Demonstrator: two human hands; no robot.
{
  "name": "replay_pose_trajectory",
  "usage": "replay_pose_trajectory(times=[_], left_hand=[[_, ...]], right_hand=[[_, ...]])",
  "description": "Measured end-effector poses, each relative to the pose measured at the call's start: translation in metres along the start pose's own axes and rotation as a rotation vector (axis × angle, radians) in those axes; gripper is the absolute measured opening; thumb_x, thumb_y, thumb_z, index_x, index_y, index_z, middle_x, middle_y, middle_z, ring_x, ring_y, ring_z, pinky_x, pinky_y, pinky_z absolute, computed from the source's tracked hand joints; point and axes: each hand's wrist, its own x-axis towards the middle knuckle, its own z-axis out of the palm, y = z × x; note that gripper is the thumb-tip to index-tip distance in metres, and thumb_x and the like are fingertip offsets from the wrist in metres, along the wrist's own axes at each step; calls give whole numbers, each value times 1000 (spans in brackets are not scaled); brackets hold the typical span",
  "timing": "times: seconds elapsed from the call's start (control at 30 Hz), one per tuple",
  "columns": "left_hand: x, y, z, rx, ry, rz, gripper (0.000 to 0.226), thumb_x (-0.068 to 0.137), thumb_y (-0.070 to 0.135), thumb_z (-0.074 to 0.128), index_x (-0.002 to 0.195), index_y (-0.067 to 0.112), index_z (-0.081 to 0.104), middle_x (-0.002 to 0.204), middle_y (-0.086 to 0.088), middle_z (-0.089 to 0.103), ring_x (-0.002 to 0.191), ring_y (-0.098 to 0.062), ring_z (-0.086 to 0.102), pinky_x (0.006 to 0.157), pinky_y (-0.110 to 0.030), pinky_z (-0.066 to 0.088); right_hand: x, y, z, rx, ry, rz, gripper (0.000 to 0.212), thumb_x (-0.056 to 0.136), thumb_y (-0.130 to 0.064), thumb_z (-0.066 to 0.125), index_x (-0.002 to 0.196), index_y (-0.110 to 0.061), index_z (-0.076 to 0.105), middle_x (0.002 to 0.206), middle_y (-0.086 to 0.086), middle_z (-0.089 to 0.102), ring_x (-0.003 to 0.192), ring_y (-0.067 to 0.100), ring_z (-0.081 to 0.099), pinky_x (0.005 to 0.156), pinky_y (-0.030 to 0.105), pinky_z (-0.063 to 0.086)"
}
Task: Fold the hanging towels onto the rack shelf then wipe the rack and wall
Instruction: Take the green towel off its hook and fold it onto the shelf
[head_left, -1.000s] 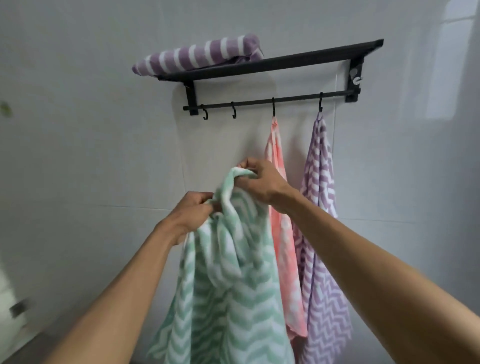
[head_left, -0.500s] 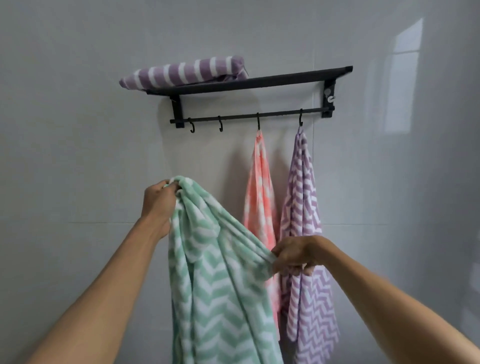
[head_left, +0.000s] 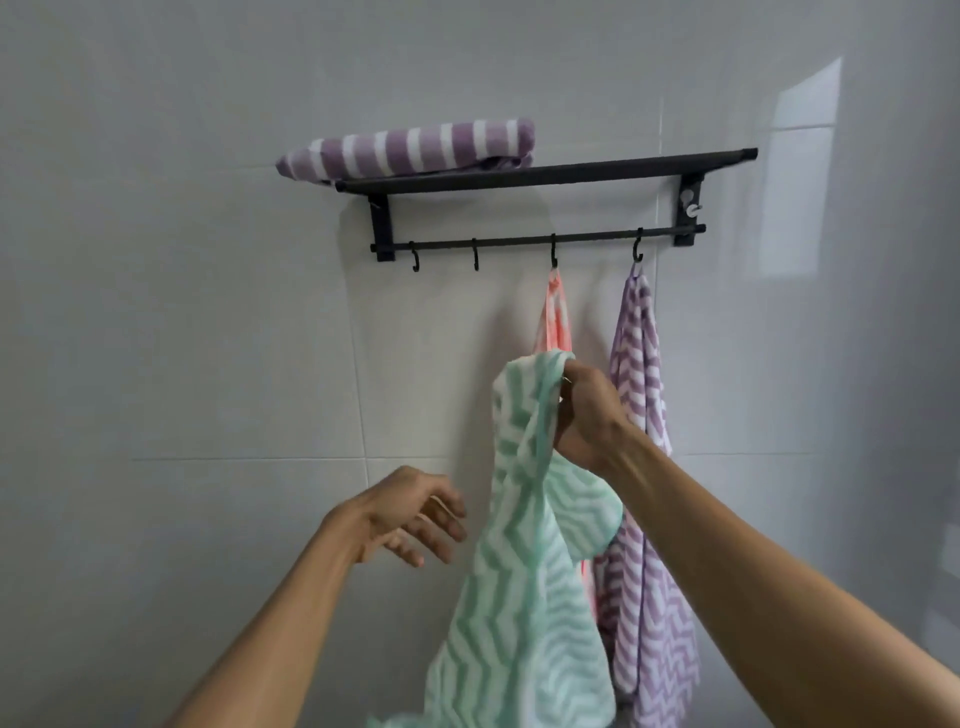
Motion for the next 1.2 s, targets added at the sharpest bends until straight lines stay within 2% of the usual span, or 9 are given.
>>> replay_pose_trajectory(times=[0.1,0.2,0.37,0.57,0.63,0.73,0.87,1.07,1.2], left_hand=[[21,-2,2,-51,312,160,36,93,24,67,126,22,56,113,-8,69,92,-20,71,67,-36,58],[26,3,11,19,252,323,79,84,21,79,148,38,35,129,7,52,118,-17,55,89,-34,54],[21,8,27,8,67,386,22,91,22,71,113,25,71,105,7,75,97,-14,72,87,-35,60],[23,33,33,-215,346,452,23,93,32,71,93,9,72,85,-9,71,75,-21,65,69,-34,52],[18,55,39,-274,370,490,22,94,28,70,90,6,73,78,-8,66,71,-20,60,66,-32,50],[14,90,54,-155,373,559,23,92,25,73,86,3,73,72,-6,60,65,-17,54,61,-30,45],[12,122,71,-23,382,576,11,86,20,79,84,9,75,72,-3,66,64,-14,57,62,-28,47],[15,83,66,255,299,272,15,92,18,70,96,5,72,90,-15,74,74,-21,66,67,-33,55],[15,74,75,-264,364,303,13,101,13,57,102,6,69,97,-14,73,74,-21,70,72,-33,58]], right_hand=[[-10,10,16,35,-43,65,51,75,-18,61,121,4,63,114,21,56,103,35,57,100,49,50],[-23,24,23,-18,-113,109,37,80,-24,61,108,0,66,99,22,63,90,33,61,93,44,51],[-35,8,16,-21,-118,100,35,88,-22,47,104,0,69,90,16,68,81,30,66,85,39,54],[-38,-46,-30,-219,-102,57,41,88,-38,50,62,-10,67,76,11,64,66,26,63,73,33,52],[-40,-54,-45,-459,-195,73,49,82,-51,69,89,-3,73,92,17,73,80,31,71,83,40,57],[-41,-52,-57,-726,-284,87,75,63,-33,96,123,-5,63,113,20,74,102,39,72,94,55,56],[-44,-49,-65,-787,-251,-18,28,86,-19,80,108,-3,74,105,20,76,102,40,72,92,56,57],[-46,-75,-88,-499,-43,-89,14,95,-9,65,100,3,72,93,24,72,86,36,70,92,58,56],[-39,-85,-102,-520,-17,-27,29,87,-12,69,108,8,69,98,24,75,88,41,74,84,58,59]])
